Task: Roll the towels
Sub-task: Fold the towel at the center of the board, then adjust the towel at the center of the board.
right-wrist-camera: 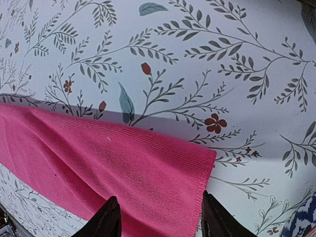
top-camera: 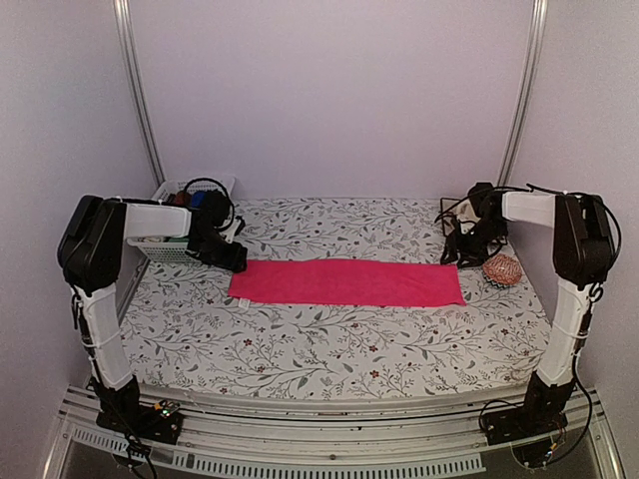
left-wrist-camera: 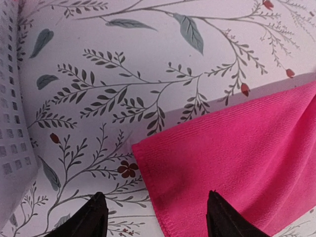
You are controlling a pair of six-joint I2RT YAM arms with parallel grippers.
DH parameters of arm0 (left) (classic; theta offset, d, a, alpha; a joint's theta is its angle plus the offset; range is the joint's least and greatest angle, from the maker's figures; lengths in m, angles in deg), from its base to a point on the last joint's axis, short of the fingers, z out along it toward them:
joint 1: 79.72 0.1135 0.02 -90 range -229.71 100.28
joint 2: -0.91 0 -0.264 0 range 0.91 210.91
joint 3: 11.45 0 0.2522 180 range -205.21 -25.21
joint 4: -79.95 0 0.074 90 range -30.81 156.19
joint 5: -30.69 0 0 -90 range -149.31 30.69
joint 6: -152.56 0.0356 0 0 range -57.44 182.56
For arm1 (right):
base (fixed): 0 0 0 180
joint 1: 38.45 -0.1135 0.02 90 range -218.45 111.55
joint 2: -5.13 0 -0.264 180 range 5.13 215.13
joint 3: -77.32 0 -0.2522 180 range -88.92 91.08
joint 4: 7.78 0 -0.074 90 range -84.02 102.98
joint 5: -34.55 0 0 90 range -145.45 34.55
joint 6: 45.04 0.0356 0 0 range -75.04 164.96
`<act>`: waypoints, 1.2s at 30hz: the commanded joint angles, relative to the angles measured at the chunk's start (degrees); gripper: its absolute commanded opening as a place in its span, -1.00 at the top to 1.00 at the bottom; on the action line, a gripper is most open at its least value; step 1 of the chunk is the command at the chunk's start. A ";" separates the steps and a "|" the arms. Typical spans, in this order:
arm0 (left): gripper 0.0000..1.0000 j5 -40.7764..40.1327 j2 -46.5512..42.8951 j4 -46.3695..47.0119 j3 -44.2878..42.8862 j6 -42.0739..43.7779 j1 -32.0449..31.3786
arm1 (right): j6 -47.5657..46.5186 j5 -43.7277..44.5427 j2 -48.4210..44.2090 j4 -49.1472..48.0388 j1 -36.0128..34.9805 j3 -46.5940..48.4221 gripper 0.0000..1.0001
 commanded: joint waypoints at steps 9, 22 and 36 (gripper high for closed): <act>-0.30 -1.38 3.53 0.95 1.62 -0.14 0.12 | 0.66 7.19 3.93 -1.00 -0.01 -0.20 -0.11; 0.19 -4.16 6.38 1.46 1.44 0.89 -0.04 | 1.13 7.70 8.36 -1.47 0.01 2.85 0.25; 0.60 -14.67 10.20 1.13 -0.89 4.60 -0.57 | -1.15 13.21 12.01 2.11 -0.01 9.19 0.93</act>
